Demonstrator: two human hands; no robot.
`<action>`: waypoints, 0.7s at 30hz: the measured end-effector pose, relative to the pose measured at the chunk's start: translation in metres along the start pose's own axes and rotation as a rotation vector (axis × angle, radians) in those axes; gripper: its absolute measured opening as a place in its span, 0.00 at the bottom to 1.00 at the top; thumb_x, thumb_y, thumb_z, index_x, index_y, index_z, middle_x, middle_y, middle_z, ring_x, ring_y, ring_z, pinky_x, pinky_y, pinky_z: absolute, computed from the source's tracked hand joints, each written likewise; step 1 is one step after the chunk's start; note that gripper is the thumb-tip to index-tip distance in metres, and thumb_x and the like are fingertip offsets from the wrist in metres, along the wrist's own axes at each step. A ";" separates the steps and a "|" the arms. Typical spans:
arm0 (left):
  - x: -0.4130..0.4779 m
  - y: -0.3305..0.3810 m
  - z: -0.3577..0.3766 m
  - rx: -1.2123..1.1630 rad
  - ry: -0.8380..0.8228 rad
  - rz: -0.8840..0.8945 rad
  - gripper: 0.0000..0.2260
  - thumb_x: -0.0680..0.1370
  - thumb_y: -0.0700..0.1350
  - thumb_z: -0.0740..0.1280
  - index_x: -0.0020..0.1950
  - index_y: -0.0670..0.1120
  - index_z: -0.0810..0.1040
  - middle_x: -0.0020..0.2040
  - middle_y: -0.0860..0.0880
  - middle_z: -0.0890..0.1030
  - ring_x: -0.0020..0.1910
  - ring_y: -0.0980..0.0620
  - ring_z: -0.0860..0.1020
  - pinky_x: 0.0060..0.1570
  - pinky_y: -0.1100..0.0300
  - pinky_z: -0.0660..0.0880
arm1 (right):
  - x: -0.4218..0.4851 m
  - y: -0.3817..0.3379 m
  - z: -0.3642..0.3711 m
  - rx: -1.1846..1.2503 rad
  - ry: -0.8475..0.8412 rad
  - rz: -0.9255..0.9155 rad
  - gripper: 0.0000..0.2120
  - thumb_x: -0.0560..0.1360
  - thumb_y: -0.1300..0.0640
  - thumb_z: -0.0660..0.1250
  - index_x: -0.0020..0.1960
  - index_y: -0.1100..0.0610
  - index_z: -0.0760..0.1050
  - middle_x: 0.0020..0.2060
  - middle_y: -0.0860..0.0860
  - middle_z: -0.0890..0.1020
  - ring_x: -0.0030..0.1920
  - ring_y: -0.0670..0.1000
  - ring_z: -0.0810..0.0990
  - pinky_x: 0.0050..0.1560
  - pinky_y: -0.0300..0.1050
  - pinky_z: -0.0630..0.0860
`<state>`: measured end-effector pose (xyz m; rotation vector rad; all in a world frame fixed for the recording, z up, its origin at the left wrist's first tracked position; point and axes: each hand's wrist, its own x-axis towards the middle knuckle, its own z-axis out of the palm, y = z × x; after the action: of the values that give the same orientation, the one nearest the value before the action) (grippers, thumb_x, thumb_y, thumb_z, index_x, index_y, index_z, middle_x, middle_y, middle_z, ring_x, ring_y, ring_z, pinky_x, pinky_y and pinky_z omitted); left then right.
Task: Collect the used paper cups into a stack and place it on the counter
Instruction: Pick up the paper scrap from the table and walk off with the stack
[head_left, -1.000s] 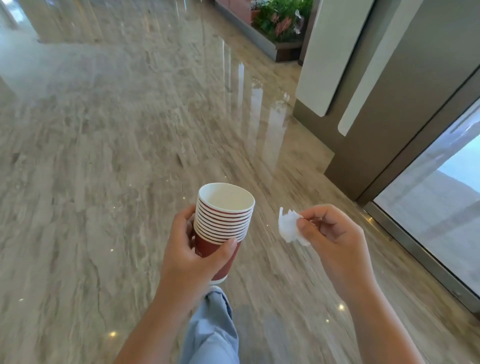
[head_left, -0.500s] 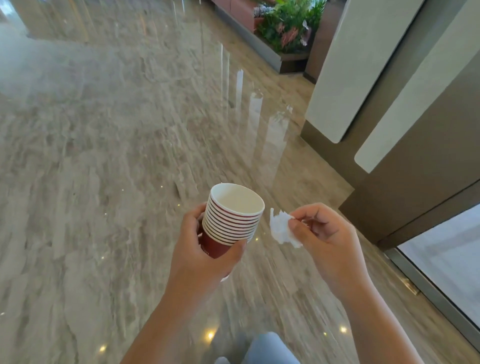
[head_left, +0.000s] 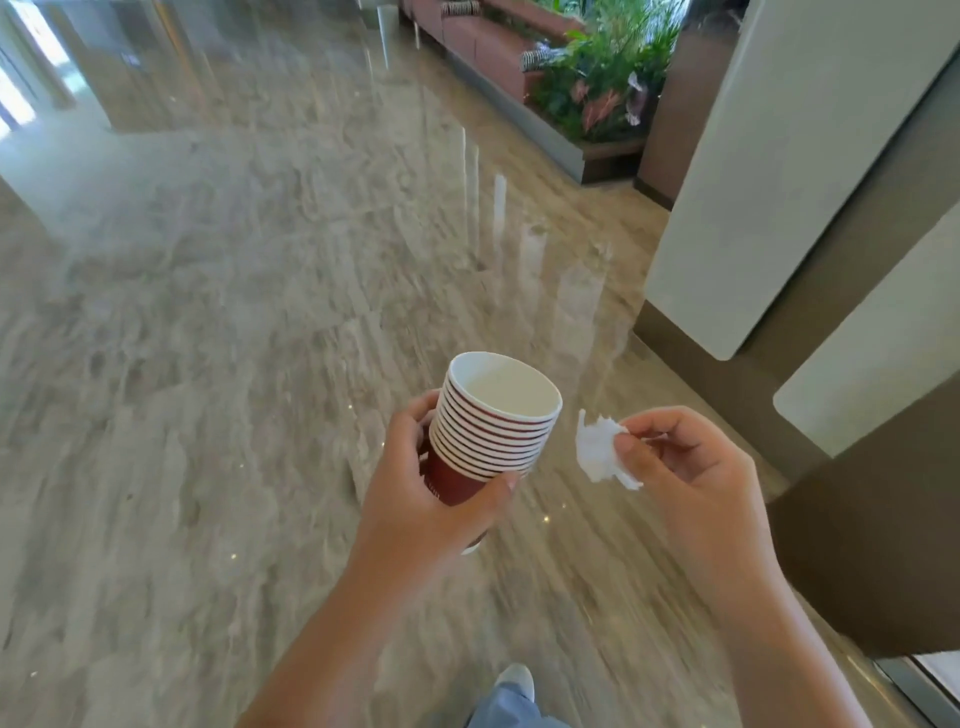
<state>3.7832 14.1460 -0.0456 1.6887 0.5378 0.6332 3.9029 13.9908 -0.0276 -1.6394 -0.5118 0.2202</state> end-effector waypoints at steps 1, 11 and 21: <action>0.027 0.004 0.009 0.000 -0.009 0.017 0.28 0.55 0.58 0.73 0.52 0.69 0.69 0.50 0.68 0.78 0.49 0.66 0.78 0.40 0.73 0.73 | 0.021 0.000 -0.001 -0.001 -0.009 -0.004 0.10 0.70 0.65 0.68 0.37 0.51 0.78 0.33 0.49 0.81 0.33 0.44 0.75 0.34 0.36 0.73; 0.201 -0.034 0.080 -0.042 -0.065 -0.076 0.30 0.55 0.59 0.74 0.54 0.64 0.70 0.49 0.62 0.80 0.48 0.61 0.79 0.41 0.68 0.76 | 0.189 0.046 -0.015 0.050 0.048 0.097 0.13 0.70 0.69 0.67 0.36 0.52 0.79 0.31 0.48 0.80 0.32 0.45 0.76 0.34 0.35 0.73; 0.422 -0.070 0.109 -0.162 -0.107 -0.125 0.32 0.54 0.56 0.76 0.56 0.58 0.71 0.49 0.57 0.82 0.46 0.61 0.80 0.39 0.69 0.76 | 0.398 0.074 0.013 -0.045 0.103 0.108 0.11 0.70 0.64 0.68 0.38 0.48 0.79 0.31 0.47 0.80 0.32 0.46 0.75 0.35 0.40 0.72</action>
<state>4.1692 14.3573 -0.0794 1.5146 0.4978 0.4808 4.2621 14.1774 -0.0415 -1.7146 -0.3527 0.2039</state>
